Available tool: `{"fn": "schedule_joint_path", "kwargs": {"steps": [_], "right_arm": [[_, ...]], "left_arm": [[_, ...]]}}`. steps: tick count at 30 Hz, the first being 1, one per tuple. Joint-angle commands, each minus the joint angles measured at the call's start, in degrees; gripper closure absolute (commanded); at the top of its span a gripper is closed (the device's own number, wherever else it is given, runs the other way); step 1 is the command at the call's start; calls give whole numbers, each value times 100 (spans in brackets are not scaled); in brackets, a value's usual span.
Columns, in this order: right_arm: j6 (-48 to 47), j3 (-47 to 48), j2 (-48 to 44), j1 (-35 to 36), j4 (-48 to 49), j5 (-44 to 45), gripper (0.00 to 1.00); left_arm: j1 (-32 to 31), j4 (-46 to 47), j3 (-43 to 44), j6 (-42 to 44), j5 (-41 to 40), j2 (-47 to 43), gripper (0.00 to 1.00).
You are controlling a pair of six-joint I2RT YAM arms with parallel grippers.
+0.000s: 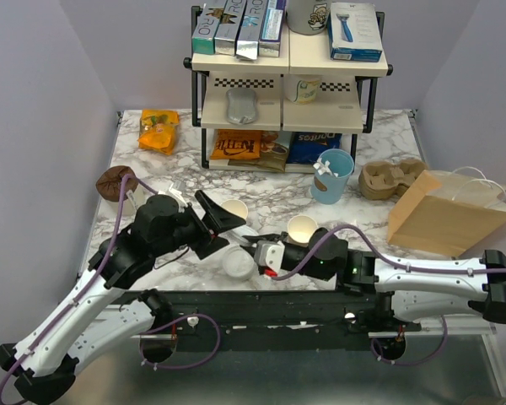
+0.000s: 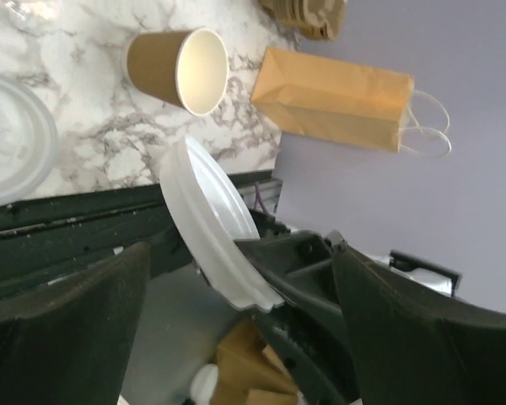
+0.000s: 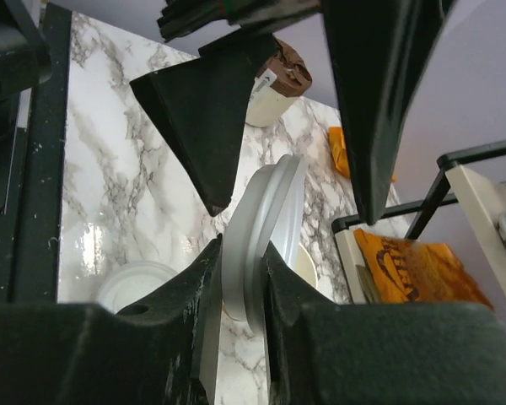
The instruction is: Pack the takeout coffee
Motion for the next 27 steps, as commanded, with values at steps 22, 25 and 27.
{"fn": "schedule_joint_path", "kwargs": {"steps": [22,25,27], "right_arm": [[7190,-1255,-1980,-4331,-2195,-2360,72],[7498,-1528,-1875,-5008,-2081,-2826,72],[7586,-1581,-1752,-5325,-1967,-3046,72]], "left_arm": [[-73,3386,-329,2733,386,1769,1],[-161,3747,-382,2786,500,2313,1],[-214,3931,-330,2821,711,2604,1]]}}
